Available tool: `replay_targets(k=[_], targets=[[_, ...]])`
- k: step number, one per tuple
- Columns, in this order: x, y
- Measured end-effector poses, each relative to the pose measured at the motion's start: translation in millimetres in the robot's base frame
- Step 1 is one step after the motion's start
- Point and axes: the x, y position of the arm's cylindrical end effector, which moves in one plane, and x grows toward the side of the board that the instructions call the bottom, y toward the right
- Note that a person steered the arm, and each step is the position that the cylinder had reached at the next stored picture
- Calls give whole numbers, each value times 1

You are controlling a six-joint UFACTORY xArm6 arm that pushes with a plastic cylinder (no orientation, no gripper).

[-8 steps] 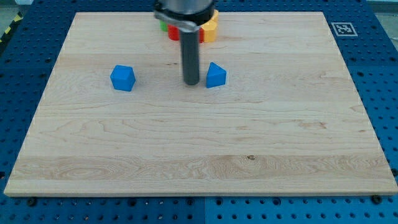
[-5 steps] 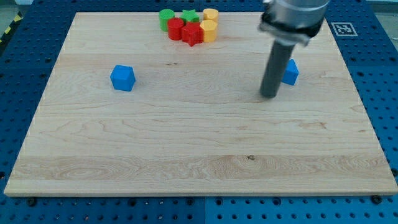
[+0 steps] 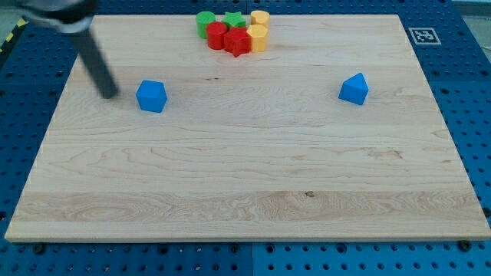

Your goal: Slide the blue blocks to the center right

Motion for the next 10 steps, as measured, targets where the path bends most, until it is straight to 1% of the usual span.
replay_targets(k=[1, 2, 3, 4, 5, 6, 7, 8, 9, 10], targets=[[21, 134], [-8, 116], [5, 74], [28, 171], [21, 316], [10, 320], [35, 237], [75, 242], [79, 354], [63, 418]])
